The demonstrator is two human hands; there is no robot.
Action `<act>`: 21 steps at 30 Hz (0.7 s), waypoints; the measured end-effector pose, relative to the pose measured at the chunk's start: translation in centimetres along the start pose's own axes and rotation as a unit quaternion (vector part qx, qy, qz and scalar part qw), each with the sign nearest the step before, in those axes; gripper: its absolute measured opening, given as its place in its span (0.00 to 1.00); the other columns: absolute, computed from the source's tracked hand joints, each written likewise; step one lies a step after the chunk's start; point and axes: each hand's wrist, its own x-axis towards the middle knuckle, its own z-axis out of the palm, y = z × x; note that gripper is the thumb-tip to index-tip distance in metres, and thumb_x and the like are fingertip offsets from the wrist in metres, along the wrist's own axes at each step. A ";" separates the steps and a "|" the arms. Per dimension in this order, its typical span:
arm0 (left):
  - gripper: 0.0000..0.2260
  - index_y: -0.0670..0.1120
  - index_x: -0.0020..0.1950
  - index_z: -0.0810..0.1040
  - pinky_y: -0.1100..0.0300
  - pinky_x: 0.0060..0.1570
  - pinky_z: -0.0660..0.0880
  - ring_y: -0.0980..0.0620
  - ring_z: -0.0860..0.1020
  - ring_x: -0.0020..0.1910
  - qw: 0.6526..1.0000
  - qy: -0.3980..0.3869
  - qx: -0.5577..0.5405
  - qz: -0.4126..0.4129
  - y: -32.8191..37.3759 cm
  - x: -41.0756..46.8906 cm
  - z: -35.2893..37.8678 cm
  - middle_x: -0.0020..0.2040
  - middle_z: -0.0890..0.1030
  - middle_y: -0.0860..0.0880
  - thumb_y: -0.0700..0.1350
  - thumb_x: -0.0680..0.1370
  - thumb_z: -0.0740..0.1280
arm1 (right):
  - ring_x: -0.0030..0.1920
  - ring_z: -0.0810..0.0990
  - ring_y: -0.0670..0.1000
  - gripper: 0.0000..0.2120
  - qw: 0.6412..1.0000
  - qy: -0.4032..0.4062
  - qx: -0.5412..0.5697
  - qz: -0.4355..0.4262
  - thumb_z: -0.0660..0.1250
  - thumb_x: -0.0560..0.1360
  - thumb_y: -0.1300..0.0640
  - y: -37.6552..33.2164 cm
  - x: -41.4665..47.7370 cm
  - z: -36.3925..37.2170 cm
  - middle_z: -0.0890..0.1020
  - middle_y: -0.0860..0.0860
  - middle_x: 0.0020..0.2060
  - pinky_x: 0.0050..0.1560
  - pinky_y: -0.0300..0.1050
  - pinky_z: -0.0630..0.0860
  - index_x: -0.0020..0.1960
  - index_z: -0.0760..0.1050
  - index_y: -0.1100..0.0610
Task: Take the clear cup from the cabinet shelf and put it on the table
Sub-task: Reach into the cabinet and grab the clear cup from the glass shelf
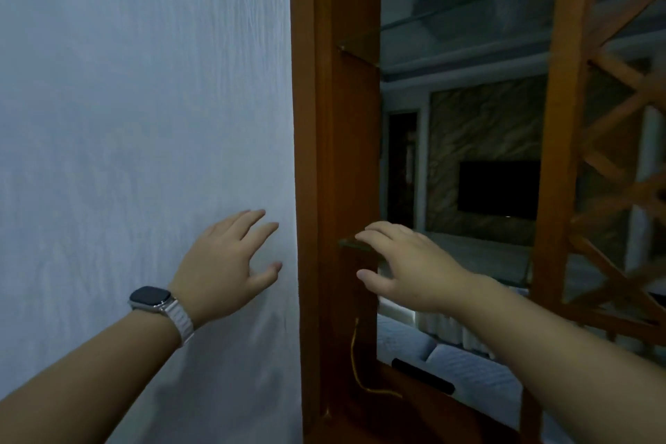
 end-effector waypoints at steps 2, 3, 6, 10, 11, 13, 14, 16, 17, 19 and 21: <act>0.27 0.46 0.66 0.74 0.45 0.61 0.73 0.41 0.74 0.64 1.000 0.019 -0.011 0.009 -1.3 2.1 0.4 0.67 0.76 0.42 0.60 0.73 0.61 | 0.70 0.64 0.47 0.30 1.000 0.012 -0.005 0.016 0.58 0.77 0.37 -0.5 1.6 -0.5 0.66 0.44 0.72 0.68 0.47 0.65 0.75 0.61 0.48; 0.27 0.46 0.66 0.74 0.46 0.61 0.72 0.42 0.74 0.64 0.999 0.031 -0.018 0.014 -1.9 3.2 0.5 0.67 0.76 0.42 0.60 0.73 0.61 | 0.70 0.64 0.47 0.30 1.000 0.015 -0.009 0.025 0.58 0.77 0.37 -0.7 2.3 -0.9 0.66 0.44 0.72 0.68 0.47 0.65 0.75 0.60 0.47; 0.26 0.46 0.66 0.74 0.47 0.61 0.72 0.43 0.74 0.64 0.997 0.061 -0.034 0.036 -2.8 6.4 0.4 0.66 0.77 0.42 0.59 0.73 0.62 | 0.71 0.64 0.47 0.30 0.998 0.035 -0.020 0.044 0.58 0.76 0.37 -0.9 4.1 -2.3 0.65 0.44 0.72 0.69 0.48 0.65 0.75 0.60 0.47; 0.26 0.47 0.67 0.73 0.45 0.60 0.74 0.43 0.74 0.64 0.992 0.092 -0.061 0.067 -2.7 10.2 -0.6 0.66 0.76 0.43 0.60 0.74 0.60 | 0.71 0.64 0.45 0.30 0.994 0.080 -0.054 0.051 0.58 0.76 0.37 -0.6 5.2 -5.5 0.64 0.42 0.73 0.68 0.46 0.66 0.75 0.59 0.45; 0.26 0.48 0.67 0.73 0.45 0.60 0.74 0.43 0.74 0.64 0.989 0.106 -0.068 0.073 -2.6 11.1 -1.0 0.66 0.76 0.44 0.60 0.74 0.60 | 0.71 0.64 0.45 0.30 0.993 0.091 -0.061 0.050 0.58 0.76 0.37 -0.4 5.4 -6.5 0.64 0.41 0.72 0.68 0.46 0.66 0.75 0.59 0.44; 0.26 0.49 0.68 0.72 0.46 0.60 0.72 0.45 0.73 0.65 0.984 0.134 -0.086 0.079 -2.2 13.1 -1.9 0.67 0.76 0.45 0.60 0.74 0.60 | 0.70 0.64 0.44 0.30 0.990 0.117 -0.067 0.052 0.59 0.76 0.37 0.0 5.8 -8.6 0.65 0.40 0.72 0.67 0.45 0.68 0.75 0.60 0.44; 0.26 0.49 0.68 0.72 0.47 0.60 0.72 0.46 0.72 0.66 0.982 0.144 -0.097 0.080 -1.9 14.0 -2.4 0.67 0.75 0.46 0.60 0.74 0.60 | 0.70 0.65 0.43 0.29 0.988 0.130 -0.066 0.053 0.59 0.76 0.37 0.3 6.0 -9.7 0.65 0.40 0.72 0.66 0.45 0.68 0.75 0.60 0.44; 0.26 0.50 0.69 0.71 0.48 0.61 0.71 0.47 0.71 0.66 0.978 0.156 -0.112 0.085 -1.2 16.1 -3.2 0.68 0.75 0.47 0.60 0.74 0.60 | 0.67 0.67 0.43 0.29 0.983 0.161 -0.067 0.053 0.60 0.76 0.38 0.7 6.5 -11.7 0.65 0.41 0.72 0.63 0.42 0.71 0.75 0.60 0.45; 0.26 0.50 0.69 0.70 0.48 0.61 0.71 0.47 0.71 0.66 0.975 0.163 -0.117 0.091 -0.8 17.2 -3.5 0.68 0.74 0.47 0.60 0.74 0.60 | 0.65 0.69 0.43 0.29 0.981 0.176 -0.069 0.052 0.60 0.76 0.39 0.9 6.7 -12.8 0.65 0.42 0.72 0.61 0.41 0.72 0.75 0.61 0.45; 0.26 0.50 0.69 0.70 0.49 0.61 0.71 0.48 0.71 0.66 0.970 0.178 -0.135 0.100 0.1 19.4 -4.3 0.67 0.75 0.48 0.60 0.75 0.60 | 0.63 0.71 0.43 0.29 0.975 0.201 -0.071 0.054 0.62 0.76 0.40 1.4 7.0 -14.8 0.67 0.43 0.71 0.58 0.41 0.74 0.74 0.62 0.47; 0.25 0.50 0.70 0.69 0.50 0.61 0.70 0.49 0.70 0.66 0.963 0.191 -0.161 0.101 0.9 21.6 -5.2 0.68 0.74 0.49 0.59 0.75 0.61 | 0.64 0.71 0.44 0.28 0.971 0.223 -0.071 0.055 0.62 0.77 0.42 2.0 7.3 -17.0 0.68 0.43 0.70 0.58 0.42 0.74 0.74 0.63 0.48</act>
